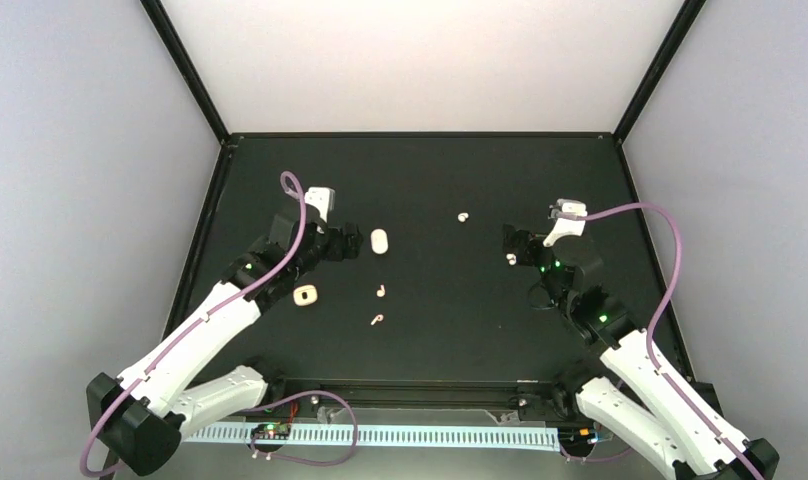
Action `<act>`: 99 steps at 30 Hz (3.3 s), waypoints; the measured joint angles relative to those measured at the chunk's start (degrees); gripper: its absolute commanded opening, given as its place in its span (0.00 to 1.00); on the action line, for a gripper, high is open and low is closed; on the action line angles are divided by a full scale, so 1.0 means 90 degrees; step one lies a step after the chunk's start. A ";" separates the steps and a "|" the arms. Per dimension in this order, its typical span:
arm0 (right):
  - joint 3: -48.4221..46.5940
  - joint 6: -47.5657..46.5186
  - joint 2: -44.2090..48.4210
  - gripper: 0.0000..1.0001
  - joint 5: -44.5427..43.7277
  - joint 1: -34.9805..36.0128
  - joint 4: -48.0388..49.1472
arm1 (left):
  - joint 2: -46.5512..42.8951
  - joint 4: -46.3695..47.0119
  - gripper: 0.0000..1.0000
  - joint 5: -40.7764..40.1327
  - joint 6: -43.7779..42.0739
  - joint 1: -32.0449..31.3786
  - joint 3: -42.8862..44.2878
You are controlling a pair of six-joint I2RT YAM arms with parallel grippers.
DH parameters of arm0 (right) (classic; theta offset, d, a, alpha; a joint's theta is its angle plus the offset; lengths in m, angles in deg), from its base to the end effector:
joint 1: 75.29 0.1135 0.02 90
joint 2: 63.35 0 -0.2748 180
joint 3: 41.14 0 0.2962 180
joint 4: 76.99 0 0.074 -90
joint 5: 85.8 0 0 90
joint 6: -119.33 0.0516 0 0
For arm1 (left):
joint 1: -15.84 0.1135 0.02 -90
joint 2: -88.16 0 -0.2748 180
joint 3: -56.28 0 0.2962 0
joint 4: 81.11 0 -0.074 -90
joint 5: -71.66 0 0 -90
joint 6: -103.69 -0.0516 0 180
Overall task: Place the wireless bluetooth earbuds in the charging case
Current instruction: Pick up the charging case at the center of the board.
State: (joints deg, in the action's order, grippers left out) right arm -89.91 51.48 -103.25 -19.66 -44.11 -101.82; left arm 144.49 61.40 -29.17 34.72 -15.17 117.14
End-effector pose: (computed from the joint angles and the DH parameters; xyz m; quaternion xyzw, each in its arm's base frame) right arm 0.1976 0.0952 0.3021 0.0626 0.7886 0.1169 0.6005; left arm 0.2343 -0.1295 0.2978 0.0312 0.8753 -0.1340 0.4635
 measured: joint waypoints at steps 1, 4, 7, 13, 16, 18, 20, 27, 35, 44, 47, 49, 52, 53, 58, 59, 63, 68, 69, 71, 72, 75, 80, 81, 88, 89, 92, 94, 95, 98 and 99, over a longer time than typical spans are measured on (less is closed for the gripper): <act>0.0012 -0.0007 0.0015 1.00 0.0034 0.0000 0.0019 | 0.0002 -0.0036 0.99 0.0051 0.0012 -0.0002 0.0027; 0.0017 -0.0032 0.0041 1.00 0.0177 0.0000 0.0061 | -0.0092 -0.0019 0.99 0.0131 0.0007 -0.0024 0.0019; -0.0010 -0.0051 -0.0007 1.00 0.0347 0.0000 0.0070 | -0.0338 0.0085 0.99 0.0168 0.0000 -0.0022 -0.0036; -0.0146 0.0024 -0.0444 1.00 0.0865 0.0007 0.0085 | -0.0923 0.0328 0.99 0.0007 -0.0090 -0.0024 -0.0216; -0.0206 0.0153 -0.0828 1.00 0.1124 0.0163 0.0083 | -0.1129 0.0340 0.99 -0.0262 -0.0090 -0.0024 -0.0338; -0.0342 0.0255 -0.1246 0.99 0.1195 0.0447 0.0078 | -0.1166 0.0294 0.99 -0.0425 -0.0053 -0.0024 -0.0347; -0.0481 0.0325 -0.1683 0.98 0.1226 0.0724 0.0107 | -0.1183 0.0177 0.99 -0.0551 -0.0017 -0.0022 -0.0347; -0.1209 0.0442 -0.3468 0.92 0.1389 0.0916 0.0318 | -0.1258 -0.0243 0.99 -0.0682 -0.0124 -0.0022 -0.0274; -0.2856 0.0362 -0.5656 0.85 0.1722 0.1365 0.0401 | -0.1338 -0.0398 0.99 -0.0627 -0.0124 -0.0022 -0.0187; -0.4894 0.0233 -0.7866 0.78 0.1656 0.1967 -0.0032 | -0.2166 -0.0602 0.99 -0.0896 -0.0192 -0.0024 -0.0447; -0.5491 0.0236 -0.8478 0.77 0.1576 0.2045 -0.0301 | -0.2385 -0.0619 0.99 -0.1042 -0.0265 -0.0022 -0.0639; -0.5807 0.0243 -0.8794 0.76 0.1525 0.2059 -0.0474 | -0.2448 -0.0619 0.99 -0.1076 -0.0299 -0.0024 -0.0709; -0.6232 0.0250 -0.9228 0.76 0.1484 0.2059 -0.0731 | -0.2470 -0.0602 0.99 -0.1076 -0.0345 -0.0022 -0.0733; -0.6346 0.0250 -0.9347 0.75 0.1464 0.2059 -0.0818 | -0.2465 -0.0597 0.99 -0.1073 -0.0359 -0.0022 -0.0733; -0.6734 0.0253 -0.9751 0.70 0.1336 0.2059 -0.1183 | -0.2455 -0.0576 0.99 -0.1003 -0.0384 -0.0022 -0.0733; -0.6788 0.0248 -0.9806 0.70 0.1324 0.2059 -0.1231 | -0.2455 -0.0566 0.99 -0.0993 -0.0384 -0.0022 -0.0733; -0.7067 0.0223 -1.0015 0.67 0.1231 0.2057 -0.1445 | -0.2453 -0.0505 0.99 -0.0896 -0.0384 -0.0022 -0.0733; -0.7390 0.0170 -1.0295 0.62 0.1161 0.2059 -0.1620 | -0.2358 -0.0469 0.99 -0.0787 -0.0384 -0.0022 -0.0736; -0.7439 0.0158 -1.0336 0.61 0.1154 0.2059 -0.1678 | -0.2341 -0.0466 0.99 -0.0775 -0.0384 -0.0022 -0.0736; -0.7502 0.0114 -1.0399 0.58 0.1129 0.2059 -0.1744 | -0.2329 -0.0466 0.99 -0.0767 -0.0386 -0.0022 -0.0736; -0.7524 0.0104 -1.0431 0.56 0.1110 0.2059 -0.1780 | -0.2329 -0.0466 0.99 -0.0767 -0.0386 -0.0022 -0.0736; -0.7548 0.0080 -1.0443 0.51 0.1064 0.2059 -0.1802 | -0.2331 -0.0464 0.99 -0.0767 -0.0386 -0.0024 -0.0736; -0.7543 0.0066 -1.0443 0.42 0.1056 0.2059 -0.1807 | -0.2331 -0.0464 0.99 -0.0765 -0.0389 -0.0022 -0.0736; -0.7538 0.0068 -1.0443 0.40 0.1059 0.2059 -0.1800 | -0.2331 -0.0461 0.99 -0.0765 -0.0389 -0.0022 -0.0736; -0.6288 0.0024 -0.9651 0.38 0.0945 0.2050 -0.1535 | -0.2344 -0.0461 0.99 -0.0765 -0.0391 -0.0024 -0.0736; -0.5962 0.0022 -0.9420 0.39 0.0923 0.2045 -0.1545 | -0.2344 -0.0461 0.99 -0.0765 -0.0391 -0.0022 -0.0736; -0.4991 0.0019 -0.8648 0.39 0.0877 0.2021 -0.1537 | -0.2344 -0.0461 0.99 -0.0743 -0.0391 -0.0022 -0.0736; -0.4129 0.0024 -0.7953 0.39 0.0877 0.1996 -0.1462 | -0.2341 -0.0461 0.99 -0.0707 -0.0391 -0.0022 -0.0736; -0.3752 0.0027 -0.7623 0.39 0.0882 0.1996 -0.1486 | -0.2339 -0.0461 0.99 -0.0675 -0.0391 -0.0022 -0.0738; -0.2963 0.0056 -0.6948 0.40 0.0954 0.1991 -0.1491 | -0.2327 -0.0454 0.99 -0.0532 -0.0391 -0.0022 -0.0743; -0.2727 0.0080 -0.6766 0.40 0.1003 0.1991 -0.1501 | -0.2307 -0.0454 0.99 -0.0469 -0.0391 -0.0024 -0.0743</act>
State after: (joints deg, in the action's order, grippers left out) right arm -114.46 52.21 -164.15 -10.63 -26.18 -115.33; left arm 123.73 57.31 -33.39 31.20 -15.39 110.45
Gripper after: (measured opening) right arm 0.397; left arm 0.988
